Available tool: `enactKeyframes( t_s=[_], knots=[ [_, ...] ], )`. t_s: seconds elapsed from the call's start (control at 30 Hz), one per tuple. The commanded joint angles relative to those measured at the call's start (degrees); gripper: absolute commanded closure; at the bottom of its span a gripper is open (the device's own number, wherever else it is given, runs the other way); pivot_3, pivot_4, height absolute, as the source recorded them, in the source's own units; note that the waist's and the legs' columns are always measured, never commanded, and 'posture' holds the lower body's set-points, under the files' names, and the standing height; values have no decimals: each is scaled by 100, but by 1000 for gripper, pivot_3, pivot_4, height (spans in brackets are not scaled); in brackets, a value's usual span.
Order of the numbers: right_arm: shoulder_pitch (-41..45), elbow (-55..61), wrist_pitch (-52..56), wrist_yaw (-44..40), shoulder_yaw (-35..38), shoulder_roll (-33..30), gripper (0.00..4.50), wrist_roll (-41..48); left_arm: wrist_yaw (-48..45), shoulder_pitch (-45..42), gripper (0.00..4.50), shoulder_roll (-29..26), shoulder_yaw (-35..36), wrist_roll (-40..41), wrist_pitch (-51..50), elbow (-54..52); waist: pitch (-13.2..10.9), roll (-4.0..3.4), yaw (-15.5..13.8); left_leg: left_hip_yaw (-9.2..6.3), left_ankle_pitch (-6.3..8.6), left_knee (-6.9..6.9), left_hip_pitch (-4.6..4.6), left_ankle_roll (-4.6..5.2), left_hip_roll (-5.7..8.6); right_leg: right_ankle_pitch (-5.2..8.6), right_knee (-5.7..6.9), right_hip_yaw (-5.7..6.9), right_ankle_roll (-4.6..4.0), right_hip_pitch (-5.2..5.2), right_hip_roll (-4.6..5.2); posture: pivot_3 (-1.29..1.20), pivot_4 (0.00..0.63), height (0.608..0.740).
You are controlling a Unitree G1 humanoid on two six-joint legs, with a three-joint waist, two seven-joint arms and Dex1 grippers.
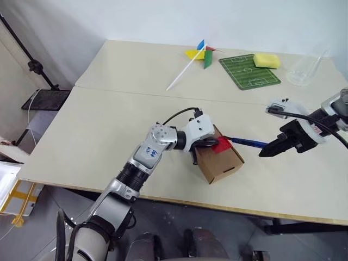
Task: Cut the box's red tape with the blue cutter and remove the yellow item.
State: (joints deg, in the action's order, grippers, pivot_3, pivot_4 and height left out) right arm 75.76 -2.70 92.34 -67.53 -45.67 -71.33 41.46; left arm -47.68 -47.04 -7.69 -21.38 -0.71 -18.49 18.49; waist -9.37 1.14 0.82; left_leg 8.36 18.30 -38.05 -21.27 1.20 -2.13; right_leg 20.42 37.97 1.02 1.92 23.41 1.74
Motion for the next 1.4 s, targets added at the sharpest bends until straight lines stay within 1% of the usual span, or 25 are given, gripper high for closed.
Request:
enactKeyframes(
  t_s=[0.03,0.27,0.53,0.67,0.77,0.8,0.87,0.9,0.97,1.07,1.13,1.2,1.23,1.27,1.33,1.37,1.4],
  knots=[
    [-16,-9,16,22,129,83,4320,-70,-111,353,4500,-136,-433,-317,-421,346,3,1,9,0,0,0,0,0,0,0,1,0,0,0,0,0,150,740],
    [1,30,16,-69,-31,208,4320,-193,-82,366,4500,-131,-439,-318,-471,309,4,1,64,0,0,0,0,0,0,0,1,0,0,0,0,0,150,740],
    [-231,541,16,-360,-72,-461,4320,-81,-48,466,4500,-217,-410,-314,-555,181,4,1,70,0,0,2,-1,0,0,0,-1,0,0,0,0,0,150,740],
    [-410,721,12,-525,315,-715,4320,-30,-35,472,4500,-226,-423,-296,-566,150,5,0,79,-1,-2,1,5,-3,0,0,1,0,0,-3,0,0,150,740],
    [-483,628,16,-519,703,-708,4320,16,-33,463,4500,-220,-423,-291,-536,151,7,-3,78,0,-2,1,6,-3,0,0,2,-1,0,-4,0,0,150,740],
    [-599,632,-221,-588,1020,-876,4320,-5,-58,434,4500,-216,-400,-262,-479,120,7,-3,74,0,-2,1,6,-3,0,0,2,-1,0,-4,0,0,150,740],
    [-1054,756,-896,-985,1662,-1449,4320,76,-143,383,4500,-164,-264,-73,-428,-38,6,-4,36,0,-2,3,4,-3,0,0,1,-1,0,-2,-1,0,150,740],
    [-1321,824,-994,-1141,1974,-1723,4320,212,-182,383,4500,-130,-181,51,-451,-156,5,-5,22,-2,-2,6,-1,-3,0,0,-5,1,0,-3,-2,0,150,740],
    [-2011,643,-1122,-818,2773,-1897,4320,307,-360,413,4500,-138,-98,257,-331,-405,6,-4,12,-1,0,11,-4,-1,0,0,-14,2,0,-3,-4,0,150,740],
    [-3396,361,-1633,-301,4033,-1977,4320,167,-623,398,4500,-174,42,559,-301,-666,5,2,49,1,0,9,0,-1,-2,0,-12,1,0,-7,-6,0,150,740],
    [-4346,298,-1813,-69,5099,-1702,4320,80,-670,324,4500,-215,144,628,-213,-646,4,1,49,4,-3,-1,-1,0,-1,0,-1,-1,0,-7,-3,0,150,740],
    [-5292,409,-2169,205,6231,-1179,4320,-152,-736,207,4500,-285,270,706,-173,-618,4,1,56,7,-9,-6,0,0,0,0,11,-5,1,-5,-6,0,150,740],
    [-5627,507,-2320,326,6634,-962,4320,-253,-757,165,4500,-312,312,735,-185,-612,4,2,57,6,-12,-8,1,-1,-1,0,18,-7,1,-6,-10,0,150,740],
    [-6010,482,-2836,763,7073,-438,4320,-523,-766,65,4500,-357,450,810,-199,-570,3,1,62,6,-15,-9,0,-4,-1,0,25,-8,1,-3,-13,0,150,740],
    [-6424,493,-3452,1281,7546,200,4320,-842,-785,-53,4500,-408,610,895,-191,-491,-1,10,58,6,-22,-12,3,-9,-2,0,37,-12,1,0,-20,0,150,740],
    [-6708,414,-3997,1606,7614,528,4320,-1176,-868,-131,4500,-504,703,938,-87,-425,-3,6,60,6,-26,-11,1,-14,-1,0,42,-14,1,3,-19,0,150,740],
    [-6881,184,-4753,1992,7665,995,4320,-1482,-1006,-178,4500,-682,805,967,43,-355,-3,6,58,10,-27,-11,3,-15,0,0,48,-18,1,5,-19,0,150,740]
  ],
)
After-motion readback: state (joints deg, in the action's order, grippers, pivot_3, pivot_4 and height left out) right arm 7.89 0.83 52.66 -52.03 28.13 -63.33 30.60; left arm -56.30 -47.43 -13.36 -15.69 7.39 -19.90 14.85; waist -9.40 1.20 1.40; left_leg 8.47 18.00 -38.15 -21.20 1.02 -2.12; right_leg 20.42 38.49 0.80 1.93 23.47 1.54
